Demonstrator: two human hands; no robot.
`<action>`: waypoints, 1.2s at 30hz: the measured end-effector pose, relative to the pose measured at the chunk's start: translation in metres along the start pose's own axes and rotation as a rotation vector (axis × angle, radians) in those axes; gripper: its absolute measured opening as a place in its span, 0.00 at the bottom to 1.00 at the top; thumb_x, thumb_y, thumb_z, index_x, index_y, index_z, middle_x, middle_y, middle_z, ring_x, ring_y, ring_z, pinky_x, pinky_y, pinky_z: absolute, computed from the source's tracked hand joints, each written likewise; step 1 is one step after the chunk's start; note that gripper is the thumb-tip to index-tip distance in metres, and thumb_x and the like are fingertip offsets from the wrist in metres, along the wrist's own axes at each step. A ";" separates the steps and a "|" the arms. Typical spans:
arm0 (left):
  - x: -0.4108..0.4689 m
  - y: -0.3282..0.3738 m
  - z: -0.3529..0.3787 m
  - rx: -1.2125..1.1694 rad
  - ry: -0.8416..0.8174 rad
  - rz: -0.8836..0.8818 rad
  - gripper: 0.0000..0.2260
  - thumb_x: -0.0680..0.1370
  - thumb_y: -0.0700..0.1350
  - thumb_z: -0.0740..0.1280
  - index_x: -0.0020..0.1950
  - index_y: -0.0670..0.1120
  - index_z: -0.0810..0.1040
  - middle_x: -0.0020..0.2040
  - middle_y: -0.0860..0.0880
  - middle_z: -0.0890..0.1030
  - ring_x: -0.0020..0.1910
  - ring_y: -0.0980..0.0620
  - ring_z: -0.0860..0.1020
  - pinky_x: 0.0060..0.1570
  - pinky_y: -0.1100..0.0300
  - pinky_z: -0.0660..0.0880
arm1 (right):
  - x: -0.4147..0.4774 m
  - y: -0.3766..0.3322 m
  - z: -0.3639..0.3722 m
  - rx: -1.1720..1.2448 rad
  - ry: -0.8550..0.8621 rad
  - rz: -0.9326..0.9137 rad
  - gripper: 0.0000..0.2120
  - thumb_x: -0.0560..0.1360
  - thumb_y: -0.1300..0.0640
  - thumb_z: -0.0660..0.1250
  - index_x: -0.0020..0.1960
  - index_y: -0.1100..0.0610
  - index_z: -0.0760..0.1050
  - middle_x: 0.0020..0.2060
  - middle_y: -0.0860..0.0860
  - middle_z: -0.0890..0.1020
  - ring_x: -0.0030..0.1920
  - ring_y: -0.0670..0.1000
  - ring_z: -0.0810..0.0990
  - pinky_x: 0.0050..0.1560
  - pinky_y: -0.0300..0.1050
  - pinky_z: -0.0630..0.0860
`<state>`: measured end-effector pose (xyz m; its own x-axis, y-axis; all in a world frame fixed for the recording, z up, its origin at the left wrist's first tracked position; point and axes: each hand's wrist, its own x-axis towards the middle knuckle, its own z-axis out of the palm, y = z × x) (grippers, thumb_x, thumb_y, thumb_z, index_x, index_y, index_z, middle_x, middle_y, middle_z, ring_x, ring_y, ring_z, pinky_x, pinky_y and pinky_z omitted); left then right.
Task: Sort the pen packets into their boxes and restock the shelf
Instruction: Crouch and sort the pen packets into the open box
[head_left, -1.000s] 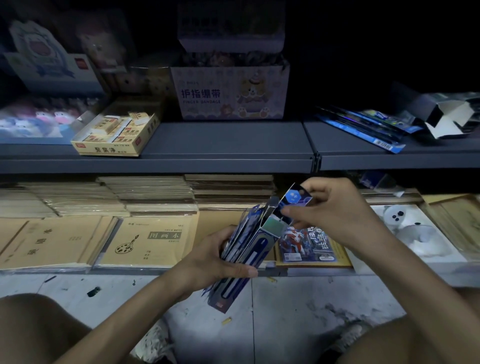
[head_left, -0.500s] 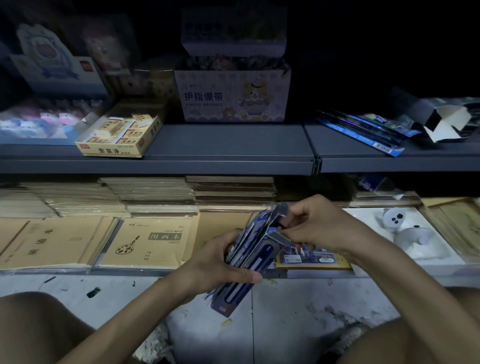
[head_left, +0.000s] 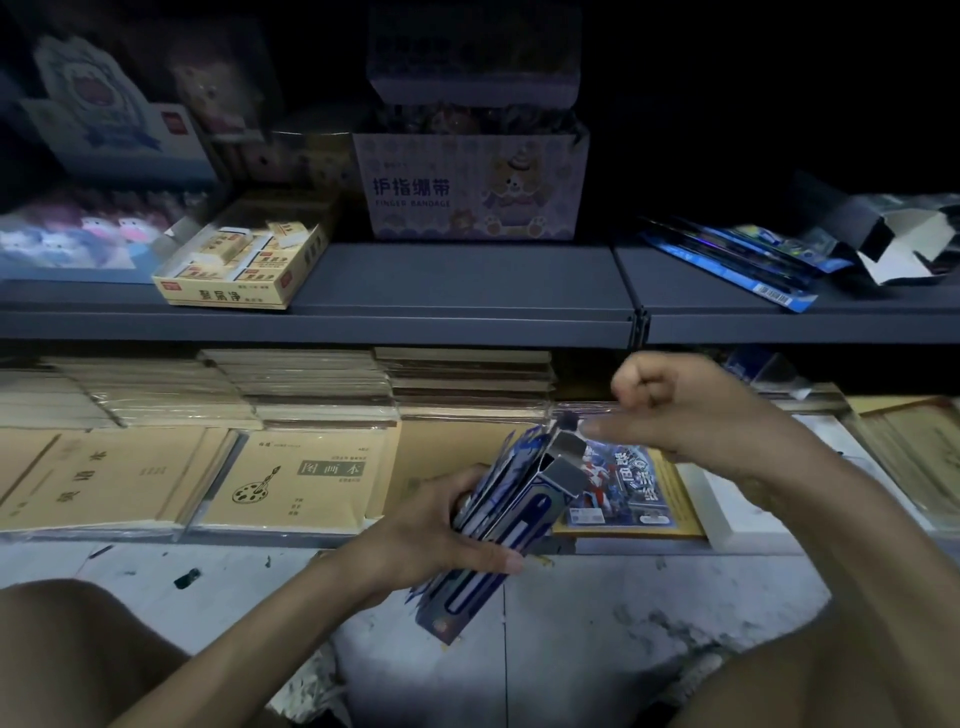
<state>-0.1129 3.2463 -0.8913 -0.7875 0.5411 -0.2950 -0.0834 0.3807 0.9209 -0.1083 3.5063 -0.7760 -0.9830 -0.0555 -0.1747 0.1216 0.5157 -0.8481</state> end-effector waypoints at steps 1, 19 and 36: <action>0.000 -0.001 -0.001 0.017 0.003 -0.005 0.29 0.69 0.45 0.83 0.67 0.53 0.76 0.57 0.52 0.86 0.56 0.53 0.85 0.60 0.52 0.81 | -0.002 -0.003 0.001 0.023 0.064 -0.088 0.15 0.68 0.54 0.82 0.40 0.55 0.76 0.27 0.46 0.71 0.28 0.45 0.68 0.30 0.34 0.67; 0.006 -0.009 0.003 0.152 -0.003 -0.003 0.28 0.67 0.53 0.84 0.64 0.56 0.78 0.56 0.54 0.85 0.57 0.54 0.84 0.61 0.47 0.80 | 0.002 -0.004 0.062 -0.699 -0.012 -0.422 0.07 0.81 0.50 0.67 0.52 0.48 0.84 0.50 0.43 0.74 0.50 0.45 0.74 0.47 0.45 0.76; -0.002 -0.001 -0.005 -0.002 0.084 -0.045 0.23 0.71 0.45 0.82 0.63 0.50 0.78 0.55 0.52 0.86 0.53 0.52 0.85 0.56 0.50 0.83 | -0.008 -0.020 0.012 -0.008 0.585 -0.488 0.12 0.79 0.51 0.73 0.46 0.57 0.73 0.33 0.51 0.84 0.29 0.56 0.81 0.31 0.52 0.79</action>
<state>-0.1143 3.2412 -0.8908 -0.8312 0.4591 -0.3137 -0.1210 0.4013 0.9079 -0.1010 3.4864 -0.7634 -0.8377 0.1820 0.5149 -0.3446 0.5554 -0.7568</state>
